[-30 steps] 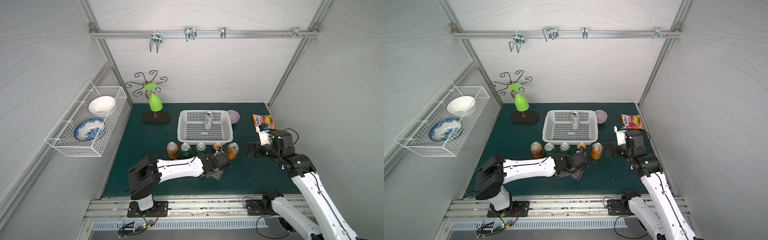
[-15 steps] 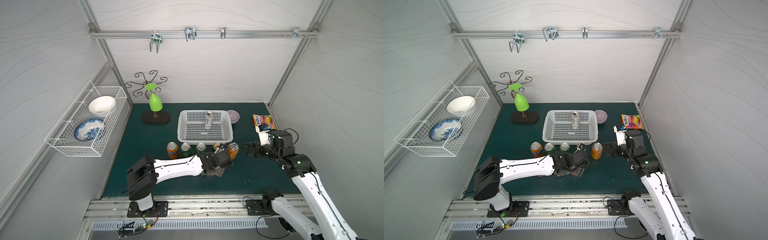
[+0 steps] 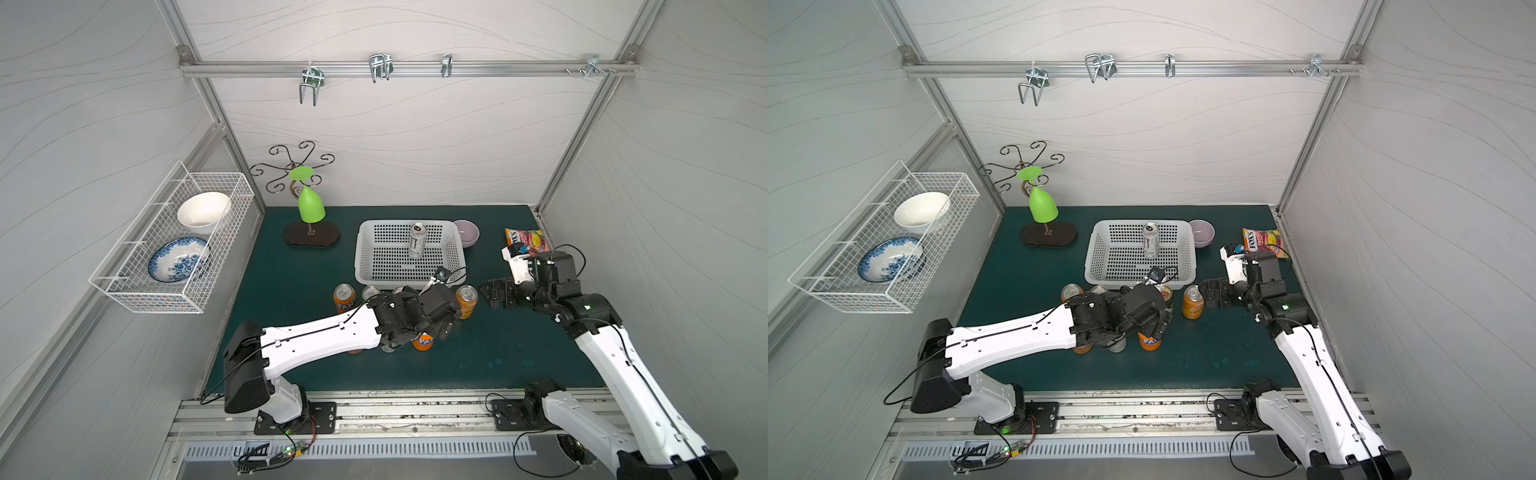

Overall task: Take out the drinks from the basket
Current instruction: Place the drink at the center of the board, then pick up the drink from the basket.

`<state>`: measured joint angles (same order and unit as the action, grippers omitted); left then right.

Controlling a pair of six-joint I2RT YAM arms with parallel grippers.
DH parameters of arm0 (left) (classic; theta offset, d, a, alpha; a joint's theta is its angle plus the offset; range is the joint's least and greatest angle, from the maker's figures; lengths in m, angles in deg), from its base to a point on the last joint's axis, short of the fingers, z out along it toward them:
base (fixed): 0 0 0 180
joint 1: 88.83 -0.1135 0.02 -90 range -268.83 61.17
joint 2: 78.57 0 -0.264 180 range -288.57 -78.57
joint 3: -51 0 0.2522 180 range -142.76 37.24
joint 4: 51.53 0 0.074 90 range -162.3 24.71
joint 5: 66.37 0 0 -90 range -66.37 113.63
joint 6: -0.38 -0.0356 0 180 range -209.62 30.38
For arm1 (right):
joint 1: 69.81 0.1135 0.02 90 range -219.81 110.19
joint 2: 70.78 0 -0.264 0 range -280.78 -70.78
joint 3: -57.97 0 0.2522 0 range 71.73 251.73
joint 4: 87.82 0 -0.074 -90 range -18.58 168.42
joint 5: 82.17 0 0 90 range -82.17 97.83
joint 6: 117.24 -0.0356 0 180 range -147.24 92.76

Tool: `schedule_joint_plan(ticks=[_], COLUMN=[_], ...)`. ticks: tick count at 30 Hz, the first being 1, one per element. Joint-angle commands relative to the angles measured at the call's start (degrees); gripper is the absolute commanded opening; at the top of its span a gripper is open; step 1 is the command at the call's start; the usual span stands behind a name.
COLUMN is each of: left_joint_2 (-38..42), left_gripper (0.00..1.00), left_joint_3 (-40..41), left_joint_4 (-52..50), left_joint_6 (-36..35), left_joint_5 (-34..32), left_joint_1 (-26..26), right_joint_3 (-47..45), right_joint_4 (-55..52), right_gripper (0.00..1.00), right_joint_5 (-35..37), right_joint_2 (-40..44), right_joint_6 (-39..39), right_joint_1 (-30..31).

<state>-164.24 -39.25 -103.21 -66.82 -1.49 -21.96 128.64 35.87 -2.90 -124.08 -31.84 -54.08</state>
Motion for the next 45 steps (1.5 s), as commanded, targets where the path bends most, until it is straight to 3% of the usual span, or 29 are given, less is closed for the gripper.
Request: schedule_joint_plan(ticks=[1,15,30,36,45], left_joint_2=[3.6,12.6,22.2,25.1,27.4], left_gripper=[0.98,0.98,0.98,0.98,0.98], left_joint_3=[-1.7,3.7,13.3,15.8,17.3], left_joint_4=[-1.1,1.0,2.2,1.6,0.0], left_joint_6=[-2.2,-6.9,-4.0,-3.6,-3.8], left_joint_5=[-1.1,6.7,17.8,18.4,18.0], left_joint_1=[-3.2,-18.4,-37.5,-40.9,-42.1], right_joint_3=[3.1,14.2,35.9,44.8,60.6], right_joint_4=[0.8,9.1,9.2,9.1,5.5], right_gripper=[0.99,0.99,0.99,0.99,0.98], right_joint_5=[-2.8,-0.2,6.3,7.1,8.6], right_joint_2=[-2.7,-22.5,-50.0,-60.1,-73.5], right_joint_6=[0.5,1.7,5.7,7.0,9.4], right_joint_1=[-0.2,6.6,14.0,14.4,14.3])
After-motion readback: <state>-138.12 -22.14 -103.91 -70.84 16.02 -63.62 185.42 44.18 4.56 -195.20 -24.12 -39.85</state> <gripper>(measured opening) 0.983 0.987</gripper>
